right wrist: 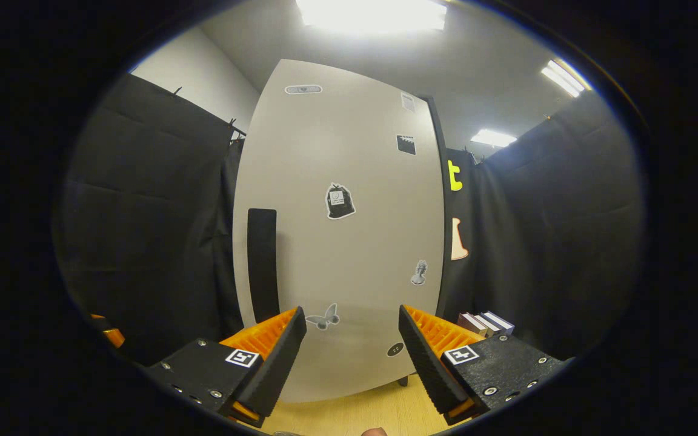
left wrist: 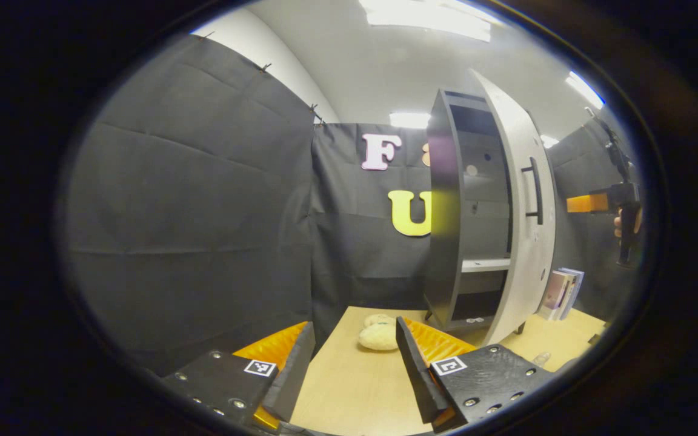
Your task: Open the cabinet door with the right hand, grasp the bottle in the cabinet with the left hand and place it on the coaster, then close the cabinet door with the right hand.
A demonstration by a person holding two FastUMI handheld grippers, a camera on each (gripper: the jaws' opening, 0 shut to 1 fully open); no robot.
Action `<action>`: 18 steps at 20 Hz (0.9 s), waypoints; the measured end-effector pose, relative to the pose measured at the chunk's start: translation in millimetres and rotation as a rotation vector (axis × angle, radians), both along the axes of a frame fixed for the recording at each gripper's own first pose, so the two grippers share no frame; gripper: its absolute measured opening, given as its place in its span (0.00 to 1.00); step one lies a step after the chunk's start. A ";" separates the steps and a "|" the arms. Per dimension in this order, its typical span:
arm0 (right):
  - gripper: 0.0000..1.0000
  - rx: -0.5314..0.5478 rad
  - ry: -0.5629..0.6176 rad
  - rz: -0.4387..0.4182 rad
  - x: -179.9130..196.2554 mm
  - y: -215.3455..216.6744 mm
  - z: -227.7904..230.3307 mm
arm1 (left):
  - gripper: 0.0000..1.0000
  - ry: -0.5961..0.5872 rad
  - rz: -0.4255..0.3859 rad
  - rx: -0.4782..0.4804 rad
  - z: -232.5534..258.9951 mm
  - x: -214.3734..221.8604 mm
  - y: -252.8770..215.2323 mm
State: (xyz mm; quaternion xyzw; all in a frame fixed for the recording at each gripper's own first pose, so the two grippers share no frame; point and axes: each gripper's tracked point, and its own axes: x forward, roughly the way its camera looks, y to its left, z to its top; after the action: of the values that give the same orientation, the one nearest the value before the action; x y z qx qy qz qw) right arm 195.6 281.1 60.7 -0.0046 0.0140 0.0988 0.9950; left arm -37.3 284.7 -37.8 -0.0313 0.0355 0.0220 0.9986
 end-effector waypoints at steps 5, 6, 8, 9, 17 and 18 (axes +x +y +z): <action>0.95 -0.002 -0.005 -0.022 -7.6 -11.6 0.0 | 0.82 -0.011 -0.033 -0.002 3.1 11.0 -14.0; 0.95 -0.003 -0.005 -0.024 -10.5 -13.9 -0.5 | 0.82 -0.012 -0.042 -0.005 3.3 13.9 -18.5; 0.95 -0.005 -0.009 -0.031 -17.2 -21.6 -1.3 | 0.82 -0.015 -0.065 -0.013 6.0 19.0 -28.6; 0.95 -0.005 -0.011 -0.034 -20.5 -25.2 -1.3 | 0.82 -0.017 -0.074 -0.013 7.1 20.4 -33.1; 0.95 0.024 -0.027 -0.015 -35.5 -70.9 -6.1 | 0.77 -0.044 -0.112 0.007 32.7 27.9 -90.9; 0.95 0.023 -0.033 -0.014 -37.6 -78.8 -4.0 | 0.77 -0.050 -0.116 0.008 37.0 27.5 -101.2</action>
State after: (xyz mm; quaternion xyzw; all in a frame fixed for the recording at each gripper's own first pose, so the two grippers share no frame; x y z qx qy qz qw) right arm 158.0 202.3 56.7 0.0055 -0.0035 0.0917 0.9958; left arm -9.7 183.5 -0.8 -0.0258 0.0122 -0.0367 0.9989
